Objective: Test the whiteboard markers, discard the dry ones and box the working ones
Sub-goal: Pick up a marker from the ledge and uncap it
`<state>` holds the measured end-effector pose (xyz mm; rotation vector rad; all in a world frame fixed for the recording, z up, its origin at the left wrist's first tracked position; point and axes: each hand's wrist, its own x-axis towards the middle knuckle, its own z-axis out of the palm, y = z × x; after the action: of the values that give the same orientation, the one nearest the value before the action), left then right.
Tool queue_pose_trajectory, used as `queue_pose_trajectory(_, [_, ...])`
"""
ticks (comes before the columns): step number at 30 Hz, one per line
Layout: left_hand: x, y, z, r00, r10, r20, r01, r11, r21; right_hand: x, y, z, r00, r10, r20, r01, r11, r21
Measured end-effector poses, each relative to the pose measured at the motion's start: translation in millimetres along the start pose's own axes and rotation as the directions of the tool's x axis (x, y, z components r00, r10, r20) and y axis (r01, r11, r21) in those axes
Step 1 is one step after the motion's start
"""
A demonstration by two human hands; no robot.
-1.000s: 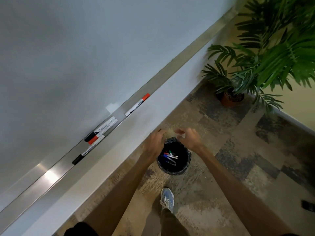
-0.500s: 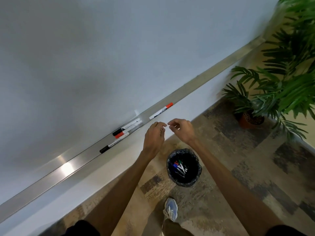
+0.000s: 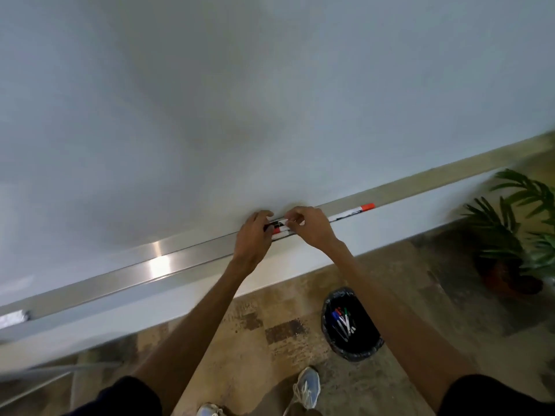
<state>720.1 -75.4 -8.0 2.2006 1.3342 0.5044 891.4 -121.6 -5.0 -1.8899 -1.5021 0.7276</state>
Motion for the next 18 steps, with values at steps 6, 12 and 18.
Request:
queue_pose_trajectory(6, [-15.5,-44.5,-21.4,0.989,-0.102,0.106,0.087,0.987,0.137,10.5,-23.3,43.2,0.981,-0.058,0.186,0.075,0.993,-0.086])
queue_pose_trajectory(12, [-26.6,-63.2,-19.0,0.981,-0.124,0.148,0.087,0.969,0.231,9.1,-24.9,69.8,0.969,-0.171,0.180,0.216,0.938,-0.272])
queue_pose_trajectory(18, [-31.9,-63.1,-19.4,0.987,-0.079,0.140,0.040,0.964,0.264,1.5,-24.1,75.3,0.940,-0.171,0.295,0.293,0.846,-0.446])
